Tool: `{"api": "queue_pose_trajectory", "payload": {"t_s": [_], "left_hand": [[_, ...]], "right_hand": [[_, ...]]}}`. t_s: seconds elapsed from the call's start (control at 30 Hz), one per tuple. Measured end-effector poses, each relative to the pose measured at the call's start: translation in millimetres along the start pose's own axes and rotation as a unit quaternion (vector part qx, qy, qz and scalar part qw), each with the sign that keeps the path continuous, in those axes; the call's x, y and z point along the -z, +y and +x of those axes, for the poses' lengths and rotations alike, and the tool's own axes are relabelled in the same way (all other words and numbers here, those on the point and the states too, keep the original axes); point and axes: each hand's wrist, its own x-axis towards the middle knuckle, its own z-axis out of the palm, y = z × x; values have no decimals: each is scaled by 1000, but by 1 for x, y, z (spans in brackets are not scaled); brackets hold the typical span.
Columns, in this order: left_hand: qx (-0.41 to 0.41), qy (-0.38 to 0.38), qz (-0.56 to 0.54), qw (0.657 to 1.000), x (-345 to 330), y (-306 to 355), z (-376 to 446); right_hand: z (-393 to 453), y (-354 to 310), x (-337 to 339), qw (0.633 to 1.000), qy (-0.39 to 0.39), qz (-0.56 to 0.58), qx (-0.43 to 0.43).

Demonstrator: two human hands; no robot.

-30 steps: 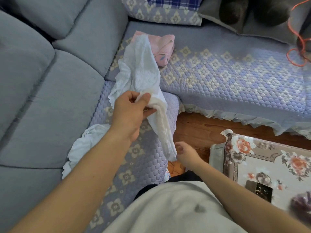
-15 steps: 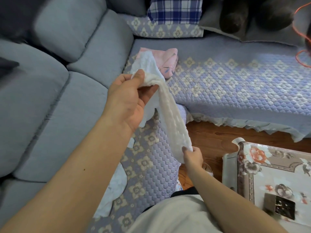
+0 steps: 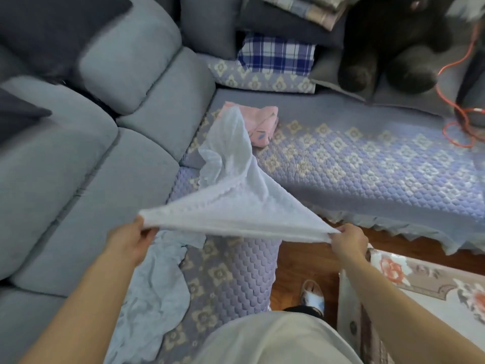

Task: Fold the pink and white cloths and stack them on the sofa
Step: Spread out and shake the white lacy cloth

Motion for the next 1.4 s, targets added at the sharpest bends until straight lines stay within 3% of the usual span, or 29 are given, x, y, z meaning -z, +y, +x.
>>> {"api": "queue_pose_trajectory", "payload": {"t_s": [0.07, 0.2, 0.4, 0.53, 0.67, 0.77, 0.83, 0.9, 1.13, 1.3, 1.4], "left_hand": [[49, 35, 69, 996, 45, -45, 6], [122, 6, 220, 968, 99, -108, -18], [261, -48, 206, 942, 101, -142, -47], [244, -14, 176, 953, 74, -149, -62], [164, 39, 101, 981, 48, -156, -69], [153, 67, 35, 985, 32, -161, -79], [144, 86, 2, 986, 24, -166, -85], [137, 102, -13, 985, 14, -168, -90], [133, 105, -40, 985, -11, -174, -105], [134, 78, -35, 987, -22, -164, -119], [136, 77, -11, 988, -22, -156, -122]], "right_hand": [[3, -12, 11, 995, -33, -33, 89], [2, -21, 10, 964, -95, -144, 204], [20, -23, 34, 977, 11, -101, 186], [41, -21, 54, 972, 22, -132, 192], [69, -19, 62, 971, -107, -95, 192], [92, -12, 69, 965, -243, 67, 78], [102, -7, 74, 949, -283, 131, 36], [108, -7, 76, 950, -265, 165, 26], [116, -20, 59, 986, -52, 157, 15], [117, -27, 53, 986, -31, 164, -12], [122, -31, 57, 996, -40, 83, 21]]}}
